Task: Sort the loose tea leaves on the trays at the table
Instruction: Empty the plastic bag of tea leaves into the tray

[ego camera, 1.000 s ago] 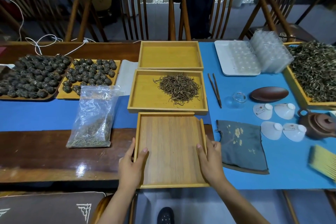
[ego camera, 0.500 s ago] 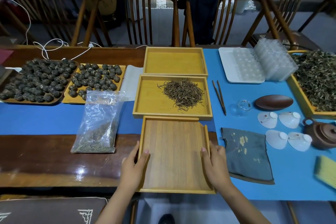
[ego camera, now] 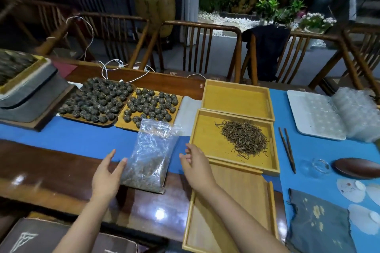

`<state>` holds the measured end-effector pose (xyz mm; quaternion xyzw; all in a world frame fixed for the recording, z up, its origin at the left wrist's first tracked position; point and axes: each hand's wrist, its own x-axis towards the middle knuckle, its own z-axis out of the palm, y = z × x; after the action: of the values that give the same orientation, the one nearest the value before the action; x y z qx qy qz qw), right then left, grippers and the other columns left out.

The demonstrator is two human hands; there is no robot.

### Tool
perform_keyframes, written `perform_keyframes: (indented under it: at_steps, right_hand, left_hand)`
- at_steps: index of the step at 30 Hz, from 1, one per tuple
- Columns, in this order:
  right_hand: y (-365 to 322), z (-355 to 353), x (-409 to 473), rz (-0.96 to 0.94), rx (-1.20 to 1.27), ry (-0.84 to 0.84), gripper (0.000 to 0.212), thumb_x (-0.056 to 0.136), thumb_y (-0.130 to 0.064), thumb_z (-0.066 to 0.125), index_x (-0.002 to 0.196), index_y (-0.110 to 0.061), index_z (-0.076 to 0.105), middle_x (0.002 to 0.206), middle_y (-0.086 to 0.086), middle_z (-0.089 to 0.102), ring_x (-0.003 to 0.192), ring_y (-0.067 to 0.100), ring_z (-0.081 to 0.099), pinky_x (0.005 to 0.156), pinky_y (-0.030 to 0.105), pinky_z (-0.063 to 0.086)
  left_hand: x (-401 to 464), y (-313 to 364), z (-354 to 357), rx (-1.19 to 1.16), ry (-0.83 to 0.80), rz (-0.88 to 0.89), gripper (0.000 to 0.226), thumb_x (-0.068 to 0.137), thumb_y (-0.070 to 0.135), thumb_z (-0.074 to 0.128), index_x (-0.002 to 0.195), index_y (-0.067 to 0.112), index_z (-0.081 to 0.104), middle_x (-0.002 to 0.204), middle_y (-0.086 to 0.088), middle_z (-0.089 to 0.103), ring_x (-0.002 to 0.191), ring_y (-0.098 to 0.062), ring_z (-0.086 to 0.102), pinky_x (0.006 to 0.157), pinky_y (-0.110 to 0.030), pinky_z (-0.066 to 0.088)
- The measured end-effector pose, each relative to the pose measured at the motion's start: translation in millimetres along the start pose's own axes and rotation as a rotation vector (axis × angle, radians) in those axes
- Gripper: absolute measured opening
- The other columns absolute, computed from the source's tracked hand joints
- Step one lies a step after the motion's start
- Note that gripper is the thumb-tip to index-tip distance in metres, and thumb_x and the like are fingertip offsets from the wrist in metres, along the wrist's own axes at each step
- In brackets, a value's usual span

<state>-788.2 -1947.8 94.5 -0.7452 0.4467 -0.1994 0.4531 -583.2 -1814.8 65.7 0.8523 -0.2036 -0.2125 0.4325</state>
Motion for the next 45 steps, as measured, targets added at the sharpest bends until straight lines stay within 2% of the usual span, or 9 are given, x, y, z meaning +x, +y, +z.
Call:
perform_keyframes:
  at_steps: [8, 13, 16, 21, 23, 30, 38, 42, 45]
  right_hand:
    - [11, 83, 32, 0.195, -0.019, -0.123, 0.057, 0.088, -0.033, 0.062, 0.133, -0.006, 0.041, 0.122, 0.014, 0.053, 0.116, 0.027, 0.051, 0.097, 0.037, 0.044]
    - [7, 90, 27, 0.186, 0.150, -0.167, 0.030, 0.085, -0.010, 0.067, 0.108, -0.017, 0.049, 0.079, -0.004, 0.058, 0.069, 0.005, 0.057, 0.067, 0.022, 0.050]
    - [1, 85, 20, 0.154, 0.273, -0.155, 0.029, 0.083, -0.002, 0.065, 0.106, -0.015, 0.054, 0.082, 0.002, 0.058, 0.069, 0.010, 0.058, 0.069, 0.028, 0.054]
    - [-25, 44, 1, 0.027, 0.356, -0.116, 0.041, 0.084, -0.006, 0.067, 0.119, -0.023, 0.053, 0.084, -0.005, 0.053, 0.071, 0.005, 0.054, 0.066, 0.015, 0.049]
    - [-36, 19, -12, -0.051, 0.379, -0.102, 0.039, 0.083, -0.008, 0.067, 0.114, -0.026, 0.055, 0.082, -0.009, 0.052, 0.070, 0.004, 0.051, 0.068, 0.017, 0.047]
    - [-31, -68, -82, -0.057, 0.429, 0.040, 0.040, 0.081, -0.007, 0.071, 0.112, -0.028, 0.056, 0.085, -0.008, 0.053, 0.071, -0.006, 0.053, 0.066, 0.008, 0.043]
    - [-3, -111, -137, -0.017, 0.237, 0.083, 0.045, 0.084, -0.007, 0.068, 0.118, -0.033, 0.053, 0.089, -0.007, 0.057, 0.073, 0.002, 0.054, 0.072, 0.017, 0.049]
    - [9, -120, -149, -0.091, 0.028, 0.118, 0.052, 0.086, -0.008, 0.062, 0.122, -0.040, 0.042, 0.108, -0.013, 0.054, 0.089, 0.000, 0.057, 0.080, 0.018, 0.051]
    - [23, -118, -156, -0.167, -0.166, 0.146, 0.047, 0.088, -0.011, 0.057, 0.128, -0.031, 0.042, 0.114, -0.013, 0.049, 0.102, 0.002, 0.051, 0.084, 0.015, 0.043]
  left_hand:
    - [17, -22, 26, -0.201, -0.264, -0.005, 0.078, 0.083, 0.031, 0.072, 0.149, 0.027, 0.031, 0.150, 0.003, 0.038, 0.129, -0.015, 0.044, 0.102, -0.036, 0.041]
    - [19, -26, 29, -0.211, -0.292, 0.008, 0.071, 0.085, 0.007, 0.070, 0.146, 0.018, 0.037, 0.142, -0.007, 0.050, 0.114, -0.008, 0.053, 0.076, -0.008, 0.047]
    - [11, -25, 22, -0.303, -0.289, -0.001, 0.063, 0.082, 0.000, 0.070, 0.137, 0.022, 0.049, 0.105, -0.005, 0.068, 0.088, -0.007, 0.065, 0.067, -0.011, 0.051]
    - [-11, 4, 6, -0.420, -0.275, 0.023, 0.061, 0.079, -0.003, 0.072, 0.129, 0.027, 0.054, 0.061, 0.016, 0.053, 0.060, -0.001, 0.051, 0.065, -0.013, 0.047]
    - [-26, 26, 1, -0.427, -0.279, 0.081, 0.062, 0.076, 0.001, 0.076, 0.123, 0.036, 0.055, 0.081, 0.026, 0.070, 0.075, 0.003, 0.065, 0.066, -0.010, 0.050]
    - [-104, 89, 14, -0.395, -0.427, 0.135, 0.061, 0.075, 0.021, 0.080, 0.121, 0.049, 0.051, 0.121, 0.028, 0.053, 0.096, 0.010, 0.062, 0.072, -0.012, 0.051]
    - [-165, 111, 54, -0.295, -0.561, 0.087, 0.080, 0.058, 0.065, 0.070, 0.131, 0.049, 0.042, 0.129, 0.035, 0.038, 0.126, -0.001, 0.035, 0.097, -0.025, 0.034]
    - [-176, 138, 72, -0.179, -0.450, 0.095, 0.079, 0.077, 0.059, 0.061, 0.146, 0.033, 0.033, 0.144, 0.012, 0.035, 0.133, -0.012, 0.032, 0.109, -0.037, 0.032]
    - [-186, 162, 84, -0.253, -0.381, 0.071, 0.054, 0.074, 0.065, 0.053, 0.111, 0.026, 0.060, 0.126, -0.002, 0.055, 0.115, -0.015, 0.049, 0.101, -0.039, 0.039]
